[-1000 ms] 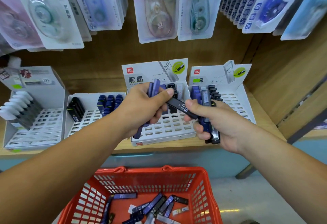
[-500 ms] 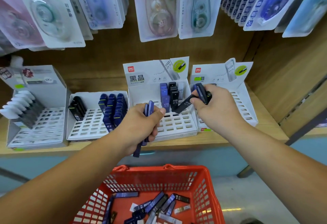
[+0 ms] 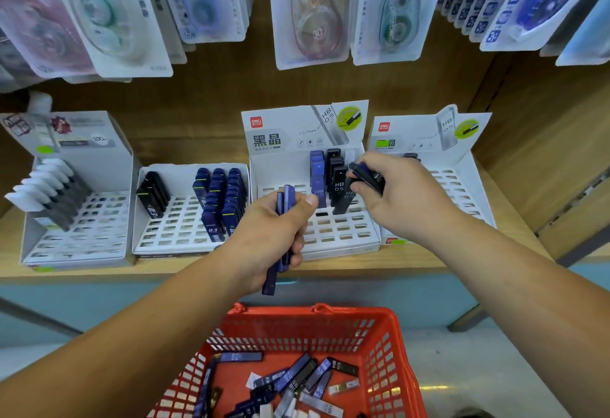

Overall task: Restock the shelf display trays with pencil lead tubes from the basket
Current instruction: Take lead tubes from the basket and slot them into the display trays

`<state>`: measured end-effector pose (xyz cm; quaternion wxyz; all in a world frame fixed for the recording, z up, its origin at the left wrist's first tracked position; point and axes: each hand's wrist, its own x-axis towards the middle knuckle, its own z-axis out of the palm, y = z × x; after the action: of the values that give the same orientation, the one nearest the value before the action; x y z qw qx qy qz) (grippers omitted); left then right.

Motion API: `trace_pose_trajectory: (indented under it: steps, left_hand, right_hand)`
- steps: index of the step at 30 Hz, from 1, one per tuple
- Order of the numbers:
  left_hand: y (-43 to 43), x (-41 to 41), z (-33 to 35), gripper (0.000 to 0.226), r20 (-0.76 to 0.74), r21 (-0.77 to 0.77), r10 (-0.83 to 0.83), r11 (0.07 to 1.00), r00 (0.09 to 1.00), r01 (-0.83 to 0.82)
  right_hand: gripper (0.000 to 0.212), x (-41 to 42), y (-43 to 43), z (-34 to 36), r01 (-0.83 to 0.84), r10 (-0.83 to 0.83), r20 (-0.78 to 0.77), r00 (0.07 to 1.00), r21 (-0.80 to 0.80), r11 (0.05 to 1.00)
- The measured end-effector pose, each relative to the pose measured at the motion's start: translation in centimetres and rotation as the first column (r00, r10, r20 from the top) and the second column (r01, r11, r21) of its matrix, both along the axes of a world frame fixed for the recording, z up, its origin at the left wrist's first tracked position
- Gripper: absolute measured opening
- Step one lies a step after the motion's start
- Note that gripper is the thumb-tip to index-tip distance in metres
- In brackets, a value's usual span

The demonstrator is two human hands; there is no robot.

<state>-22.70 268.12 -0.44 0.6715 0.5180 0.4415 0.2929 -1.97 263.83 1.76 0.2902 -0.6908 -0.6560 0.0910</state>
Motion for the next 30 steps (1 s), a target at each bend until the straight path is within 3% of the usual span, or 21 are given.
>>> trace_pose_trajectory:
  steps: [7, 13, 19, 23, 27, 30]
  left_hand:
    - [0.2, 0.2, 1.1, 0.021, -0.046, 0.099, 0.005, 0.995, 0.999, 0.0]
    - [0.4, 0.6, 2.3, 0.013, -0.049, 0.211, 0.07, 0.976, 0.996, -0.058]
    - [0.2, 2.4, 5.0, 0.016, -0.093, 0.471, -0.089, 0.874, 0.992, 0.123]
    - [0.7, 2.4, 5.1, 0.025, -0.124, 0.45, -0.053, 0.887, 0.991, 0.103]
    - [1.4, 1.6, 4.9, 0.023, -0.03, 0.32, 0.015, 0.947, 0.999, -0.005]
    - [1.6, 1.2, 4.7, 0.02, 0.001, 0.249, 0.025, 0.968, 1.0, -0.024]
  right_hand:
    - [0.019, -1.0, 0.7, -0.7, 0.015, -0.015, -0.005, 1.0, 0.044, 0.999]
    - [0.014, -0.7, 1.0, 0.1, 0.069, -0.071, -0.19, 0.979, -0.018, 0.997]
    - [0.011, -2.3, -0.6, 2.4, -0.171, 0.086, -0.332, 0.939, -0.235, 0.957]
    - [0.026, -1.8, -1.4, 2.7, -0.202, -0.036, -0.668, 0.744, -0.276, 0.94]
    - [0.012, -1.1, -2.2, 2.6, -0.239, -0.074, -0.815, 0.575, -0.253, 0.937]
    - [0.02, -0.6, -2.3, 2.1, -0.206, -0.135, -0.887, 0.442, -0.247, 0.947]
